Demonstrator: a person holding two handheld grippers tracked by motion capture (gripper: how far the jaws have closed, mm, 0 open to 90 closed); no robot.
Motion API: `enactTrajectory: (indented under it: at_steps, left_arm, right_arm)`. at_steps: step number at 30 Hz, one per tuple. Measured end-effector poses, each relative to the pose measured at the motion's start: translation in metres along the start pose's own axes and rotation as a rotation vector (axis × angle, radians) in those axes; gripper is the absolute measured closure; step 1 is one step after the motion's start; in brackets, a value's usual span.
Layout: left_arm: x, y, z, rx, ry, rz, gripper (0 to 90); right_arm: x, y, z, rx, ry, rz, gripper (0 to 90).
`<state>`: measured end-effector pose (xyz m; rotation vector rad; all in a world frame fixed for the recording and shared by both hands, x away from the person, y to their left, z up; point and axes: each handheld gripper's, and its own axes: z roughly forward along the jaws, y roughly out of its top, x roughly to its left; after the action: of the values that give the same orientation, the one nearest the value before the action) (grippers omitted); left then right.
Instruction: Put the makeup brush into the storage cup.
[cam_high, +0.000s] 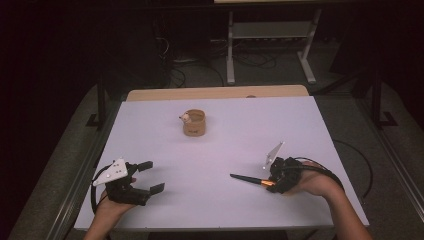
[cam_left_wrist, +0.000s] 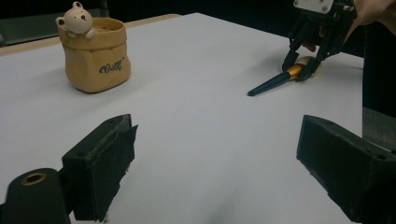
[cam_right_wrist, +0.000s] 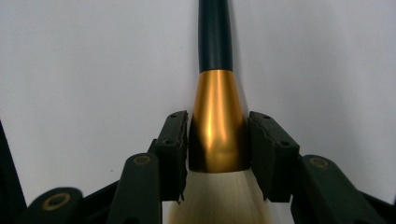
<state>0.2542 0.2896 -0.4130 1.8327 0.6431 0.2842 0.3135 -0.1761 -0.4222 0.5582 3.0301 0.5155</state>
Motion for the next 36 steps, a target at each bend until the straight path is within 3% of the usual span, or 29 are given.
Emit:
enactTrajectory:
  at_steps: [15,24,36]
  left_arm:
    - [0.0,0.0,0.0,0.003,0.002,0.003,12.3]
    - [-0.001,0.0,0.001,0.007,-0.002,0.004,12.3]
    - [-0.001,0.0,0.001,0.008,-0.003,0.005,12.3]
  right_arm:
    - [0.002,-0.001,0.0,0.0,-0.011,-0.021,60.8]
    - [0.003,0.0,0.0,-0.002,-0.031,-0.059,61.4]
    - [0.01,0.004,-0.01,-0.062,-0.048,-0.095,61.6]
